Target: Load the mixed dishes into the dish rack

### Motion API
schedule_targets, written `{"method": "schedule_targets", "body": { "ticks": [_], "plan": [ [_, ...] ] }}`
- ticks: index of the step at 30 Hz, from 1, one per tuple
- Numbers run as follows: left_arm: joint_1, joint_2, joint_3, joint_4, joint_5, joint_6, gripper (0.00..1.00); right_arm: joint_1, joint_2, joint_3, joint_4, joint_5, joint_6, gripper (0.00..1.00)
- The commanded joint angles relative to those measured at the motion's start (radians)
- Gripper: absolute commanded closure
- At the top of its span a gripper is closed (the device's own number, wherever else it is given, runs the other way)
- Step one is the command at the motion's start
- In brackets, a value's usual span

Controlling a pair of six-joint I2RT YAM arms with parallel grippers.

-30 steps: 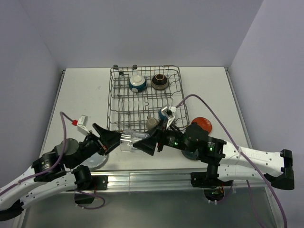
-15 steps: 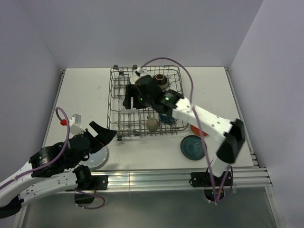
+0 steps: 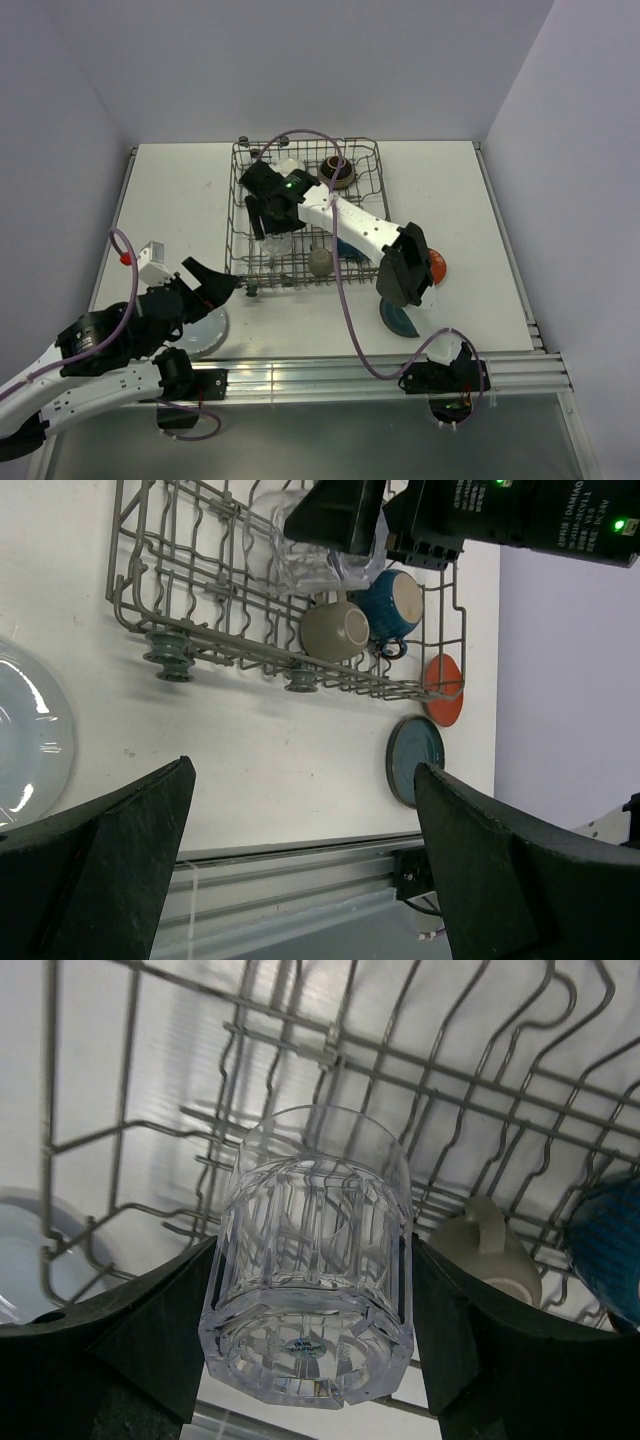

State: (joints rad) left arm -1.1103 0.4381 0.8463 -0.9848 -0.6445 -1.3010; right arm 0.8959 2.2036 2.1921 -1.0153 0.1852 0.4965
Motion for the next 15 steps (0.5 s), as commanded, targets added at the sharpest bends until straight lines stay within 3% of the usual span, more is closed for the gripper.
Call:
{"method": "schedule_targets", "body": {
  "ticks": [1, 7, 11, 15],
  "plan": [
    [-0.002, 0.016, -0.009, 0.026, -0.006, 0.035, 0.03, -0.005, -0.016, 0.005, -0.074, -0.004, -0.021, 1.00],
    [-0.002, 0.077, -0.026, 0.067, 0.028, 0.049, 0.03, -0.005, 0.042, 0.017, -0.126, -0.006, -0.041, 1.00],
    [0.000, 0.093, -0.029, 0.083, 0.048, 0.052, 0.03, -0.006, 0.059, 0.006, -0.105, -0.026, -0.049, 0.84],
    [-0.002, 0.088, -0.042, 0.083, 0.057, 0.043, 0.03, -0.006, 0.093, 0.018, -0.097, -0.039, -0.050, 0.76]
  ]
}}
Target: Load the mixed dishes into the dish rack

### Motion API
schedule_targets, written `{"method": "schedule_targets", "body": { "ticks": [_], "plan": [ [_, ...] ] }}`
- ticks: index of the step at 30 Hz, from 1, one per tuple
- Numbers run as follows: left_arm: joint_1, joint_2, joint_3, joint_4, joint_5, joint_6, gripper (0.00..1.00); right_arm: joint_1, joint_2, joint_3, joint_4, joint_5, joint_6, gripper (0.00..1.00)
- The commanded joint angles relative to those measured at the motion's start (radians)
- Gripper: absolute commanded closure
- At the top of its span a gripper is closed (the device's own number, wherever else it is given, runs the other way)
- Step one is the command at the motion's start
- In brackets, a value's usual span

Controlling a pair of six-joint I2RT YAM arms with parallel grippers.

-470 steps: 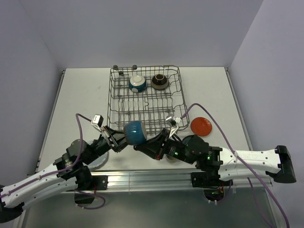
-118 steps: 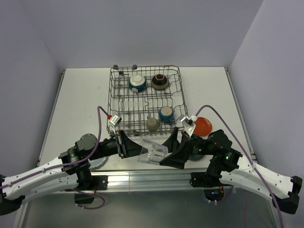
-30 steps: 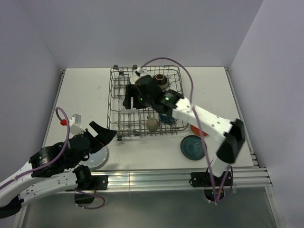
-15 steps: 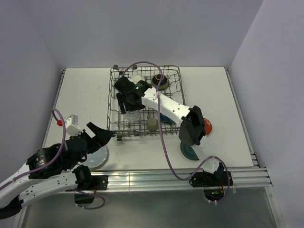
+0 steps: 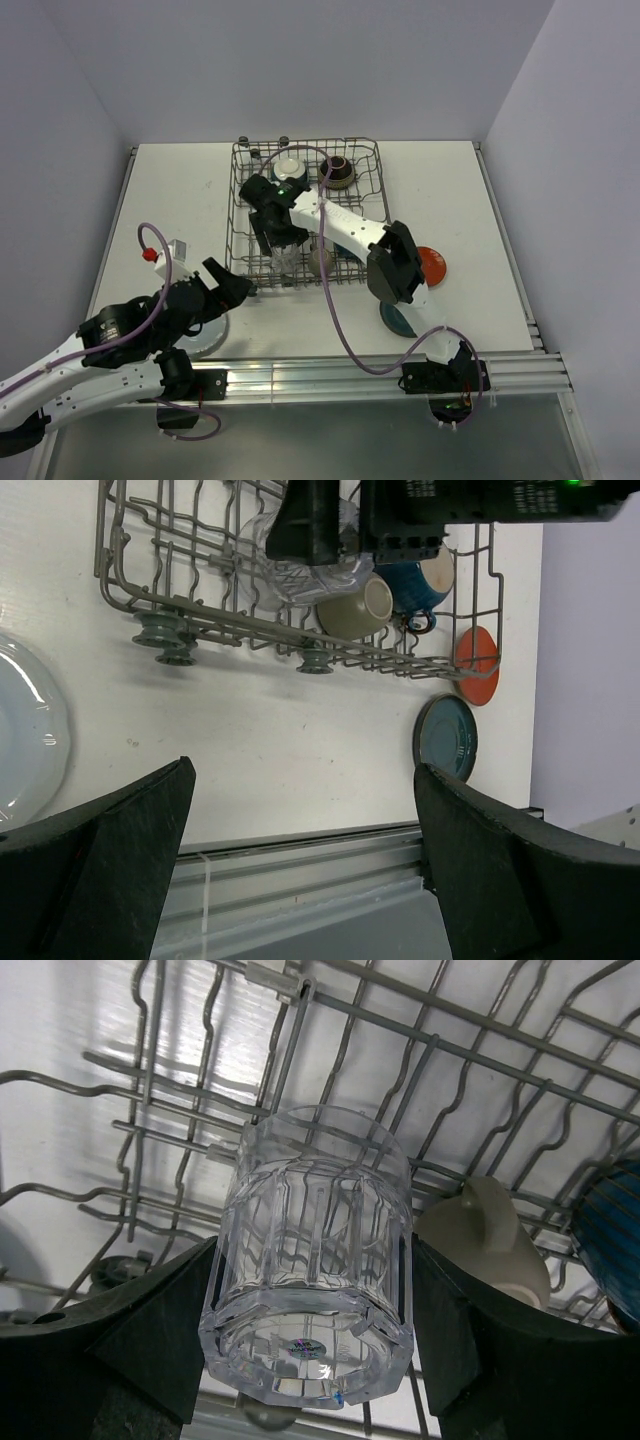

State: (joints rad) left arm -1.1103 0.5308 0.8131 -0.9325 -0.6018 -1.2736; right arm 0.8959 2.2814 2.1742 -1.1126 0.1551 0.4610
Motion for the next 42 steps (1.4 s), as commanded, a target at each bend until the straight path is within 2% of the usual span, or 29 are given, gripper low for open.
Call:
{"method": "schedule_targets", "body": {
  "ticks": [1, 4, 5, 7, 11, 15, 16, 23, 26, 27, 30, 31, 32, 33, 35, 37, 38, 42],
  "plan": [
    [-0.002, -0.006, -0.011, 0.027, 0.014, 0.013, 0.03, -0.008, 0.020, 0.035, 0.003, -0.009, -0.015, 0.75],
    [-0.002, -0.003, -0.012, 0.008, 0.010, -0.004, 0.03, -0.006, 0.026, 0.036, 0.014, -0.006, -0.018, 0.61],
    [-0.002, -0.003, -0.009, 0.003, 0.008, -0.007, 0.03, -0.008, 0.024, 0.035, 0.016, -0.002, -0.015, 0.51],
    [-0.002, 0.006, -0.006, 0.000, 0.013, -0.006, 0.02, -0.006, 0.007, 0.019, 0.040, -0.002, -0.015, 0.40],
    [0.000, 0.046, 0.018, -0.023, 0.011, 0.005, 0.02, -0.006, -0.039, -0.007, 0.072, 0.009, -0.013, 0.26],
    [-0.002, 0.069, 0.031, -0.020, 0.023, 0.023, 0.02, -0.006, -0.092, -0.016, 0.083, 0.032, -0.012, 0.18],
    [0.000, 0.066, 0.026, 0.007, 0.045, 0.032, 0.03, -0.008, -0.105, -0.028, 0.086, 0.038, -0.010, 0.01],
    [-0.002, 0.084, -0.020, 0.154, 0.181, 0.115, 0.05, -0.008, -0.223, -0.094, 0.103, 0.070, 0.008, 0.00],
    [-0.002, 0.145, -0.035, 0.256, 0.270, 0.154, 0.08, -0.008, -0.341, -0.194, 0.125, 0.109, 0.037, 0.00],
    [-0.002, 0.167, -0.043, 0.292, 0.298, 0.161, 0.09, -0.008, -0.421, -0.226, 0.123, 0.168, 0.054, 0.00],
    [-0.003, 0.265, -0.092, 0.475, 0.405, 0.168, 0.11, -0.011, -0.635, -0.393, 0.129, 0.277, 0.158, 0.00],
    [-0.003, 0.318, -0.106, 0.521, 0.424, 0.161, 0.12, -0.012, -0.696, -0.495, 0.135, 0.326, 0.209, 0.00],
    [-0.005, 0.348, -0.129, 0.565, 0.439, 0.145, 0.12, -0.014, -0.818, -0.549, 0.143, 0.343, 0.234, 0.00],
    [-0.008, 0.406, -0.138, 0.645, 0.456, 0.135, 0.13, -0.017, -0.876, -0.659, 0.167, 0.351, 0.254, 0.00],
    [-0.023, 0.467, -0.158, 0.725, 0.462, 0.093, 0.17, -0.025, -1.049, -0.764, 0.191, 0.356, 0.309, 0.00],
    [-0.037, 0.575, -0.157, 0.834, 0.459, 0.063, 0.21, -0.026, -1.150, -0.891, 0.206, 0.360, 0.353, 0.00],
    [-0.055, 0.615, -0.135, 0.860, 0.461, 0.042, 0.22, -0.029, -1.236, -0.924, 0.206, 0.357, 0.364, 0.00],
    [-0.127, 0.904, 0.035, 0.856, 0.412, 0.020, 0.26, -0.031, -1.376, -1.031, 0.157, 0.357, 0.409, 0.01]
  ]
}}
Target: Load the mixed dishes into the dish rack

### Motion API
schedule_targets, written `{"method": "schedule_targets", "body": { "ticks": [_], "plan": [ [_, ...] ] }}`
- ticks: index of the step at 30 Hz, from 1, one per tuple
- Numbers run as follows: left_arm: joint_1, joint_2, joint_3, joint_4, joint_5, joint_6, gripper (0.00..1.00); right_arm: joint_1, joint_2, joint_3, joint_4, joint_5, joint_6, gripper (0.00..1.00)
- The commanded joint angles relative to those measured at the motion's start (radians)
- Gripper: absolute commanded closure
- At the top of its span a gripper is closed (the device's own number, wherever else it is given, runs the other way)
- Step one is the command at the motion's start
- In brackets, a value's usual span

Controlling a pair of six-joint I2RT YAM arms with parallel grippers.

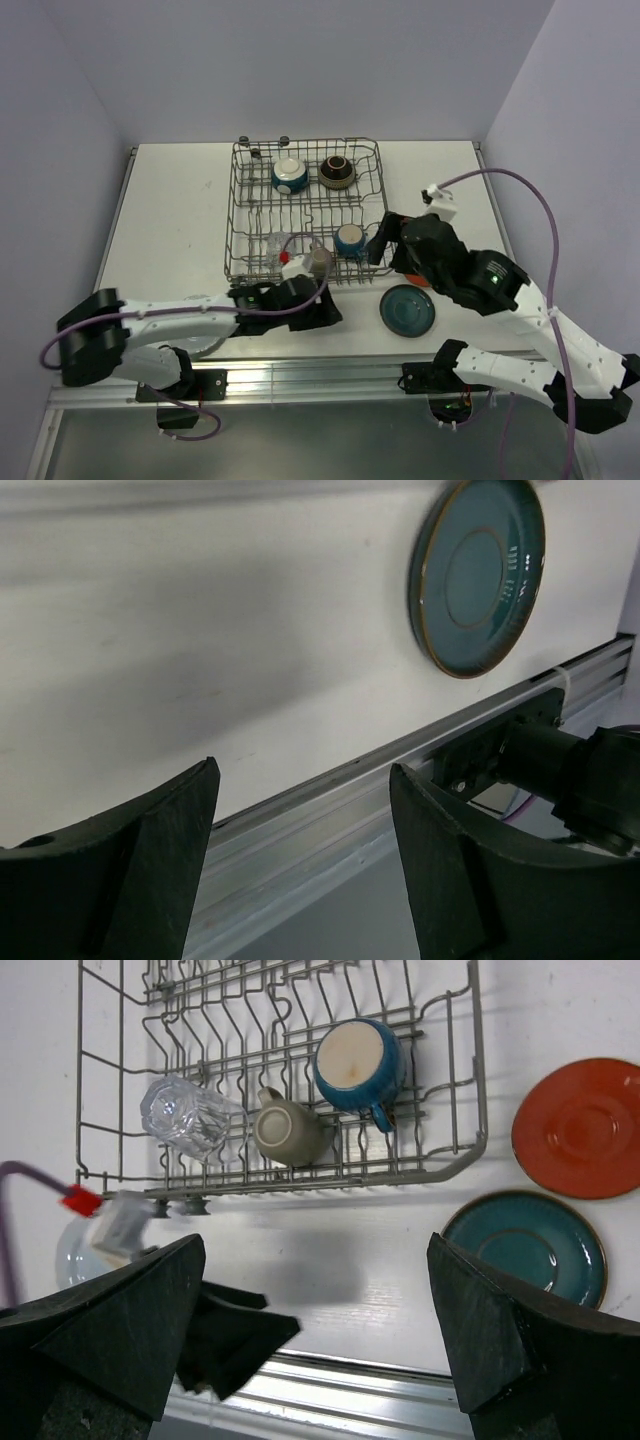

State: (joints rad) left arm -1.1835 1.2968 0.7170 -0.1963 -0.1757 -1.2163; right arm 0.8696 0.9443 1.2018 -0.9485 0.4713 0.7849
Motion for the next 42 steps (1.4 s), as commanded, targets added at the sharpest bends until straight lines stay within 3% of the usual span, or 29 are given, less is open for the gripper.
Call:
{"method": "schedule_targets", "body": {
  "ticks": [1, 4, 10, 26, 32, 33, 36, 42],
  "plan": [
    [-0.071, 0.188, 0.172, 0.104, -0.030, -0.045, 0.26, -0.004, -0.058, -0.068, -0.021, 0.047, 0.091, 0.01],
    [-0.123, 0.356, 0.382, 0.049, -0.080, -0.067, 0.25, -0.003, -0.111, -0.087, -0.075, 0.061, 0.118, 0.01],
    [-0.168, 0.596, 0.608, -0.101, -0.142, -0.124, 0.25, -0.003, -0.216, -0.107, -0.133, 0.070, 0.149, 0.02],
    [-0.168, 0.898, 0.903, -0.380, -0.219, -0.181, 0.29, -0.004, -0.355, -0.074, -0.288, 0.168, 0.197, 0.02],
    [-0.168, 0.935, 0.901, -0.393, -0.222, -0.169, 0.61, -0.003, -0.378, -0.027, -0.355, 0.220, 0.224, 0.02],
    [-0.168, 0.932, 0.888, -0.384, -0.222, -0.167, 0.74, -0.004, -0.384, -0.022, -0.361, 0.228, 0.223, 0.02],
    [-0.168, 0.921, 0.832, -0.354, -0.216, -0.173, 0.98, -0.003, -0.406, -0.007, -0.378, 0.237, 0.231, 0.02],
    [-0.168, 0.846, 0.715, -0.301, -0.234, -0.154, 1.00, -0.003, -0.421, -0.005, -0.412, 0.250, 0.244, 0.02]
  ]
}}
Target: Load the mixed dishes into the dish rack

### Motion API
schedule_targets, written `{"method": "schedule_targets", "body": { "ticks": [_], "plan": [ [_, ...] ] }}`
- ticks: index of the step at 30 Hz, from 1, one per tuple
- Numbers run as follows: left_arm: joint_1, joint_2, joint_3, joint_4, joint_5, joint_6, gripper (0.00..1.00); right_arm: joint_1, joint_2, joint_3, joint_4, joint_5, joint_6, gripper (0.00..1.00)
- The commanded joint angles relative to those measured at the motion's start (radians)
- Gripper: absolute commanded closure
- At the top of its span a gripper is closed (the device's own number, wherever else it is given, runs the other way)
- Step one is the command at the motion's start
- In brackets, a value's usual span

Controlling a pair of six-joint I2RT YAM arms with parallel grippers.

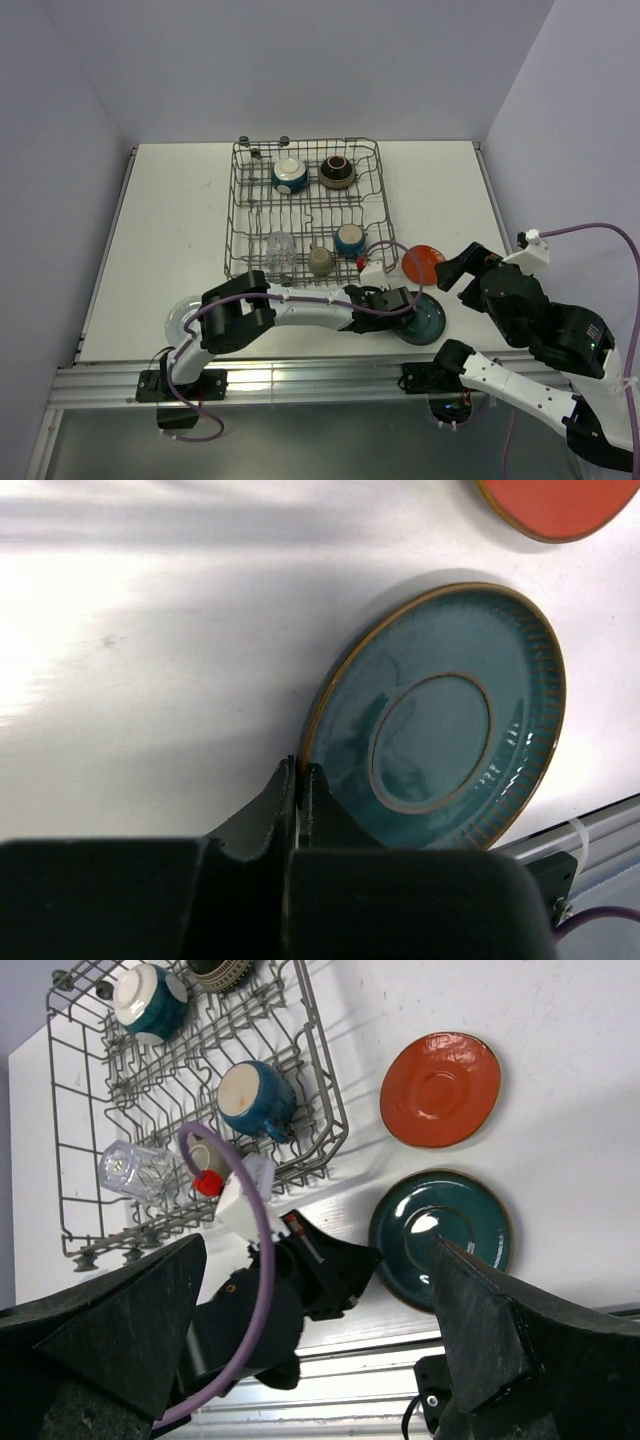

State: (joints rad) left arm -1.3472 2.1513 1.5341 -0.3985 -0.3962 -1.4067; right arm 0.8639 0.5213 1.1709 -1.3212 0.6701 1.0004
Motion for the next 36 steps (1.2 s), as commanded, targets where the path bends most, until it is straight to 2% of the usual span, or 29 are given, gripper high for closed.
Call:
{"method": "schedule_targets", "body": {
  "ticks": [1, 5, 10, 18, 28, 33, 36],
  "plan": [
    [-0.006, -0.027, -0.121, -0.099, -0.023, 0.038, 1.00, 0.003, -0.001, 0.023, -0.038, 0.043, 0.026, 0.02],
    [-0.006, -0.151, -0.209, -0.106, -0.065, 0.058, 1.00, 0.003, -0.007, -0.020, -0.001, 0.001, 0.001, 0.02],
    [-0.006, -0.323, -0.403, -0.057, -0.095, 0.100, 1.00, 0.003, 0.028, -0.105, 0.057, -0.066, -0.029, 0.02],
    [-0.015, -0.643, -0.650, 0.064, -0.072, 0.192, 1.00, 0.003, 0.051, -0.318, 0.325, -0.326, -0.120, 0.02],
    [-0.030, -1.071, -0.795, 0.079, -0.058, 0.224, 1.00, 0.003, -0.020, -0.552, 0.606, -0.645, -0.187, 0.02],
    [-0.030, -1.165, -0.819, 0.070, -0.041, 0.222, 1.00, 0.003, -0.049, -0.623, 0.784, -0.791, -0.180, 0.04],
    [-0.030, -1.199, -0.825, 0.073, -0.038, 0.221, 1.00, 0.001, -0.044, -0.646, 0.881, -0.869, -0.157, 0.11]
  ]
}}
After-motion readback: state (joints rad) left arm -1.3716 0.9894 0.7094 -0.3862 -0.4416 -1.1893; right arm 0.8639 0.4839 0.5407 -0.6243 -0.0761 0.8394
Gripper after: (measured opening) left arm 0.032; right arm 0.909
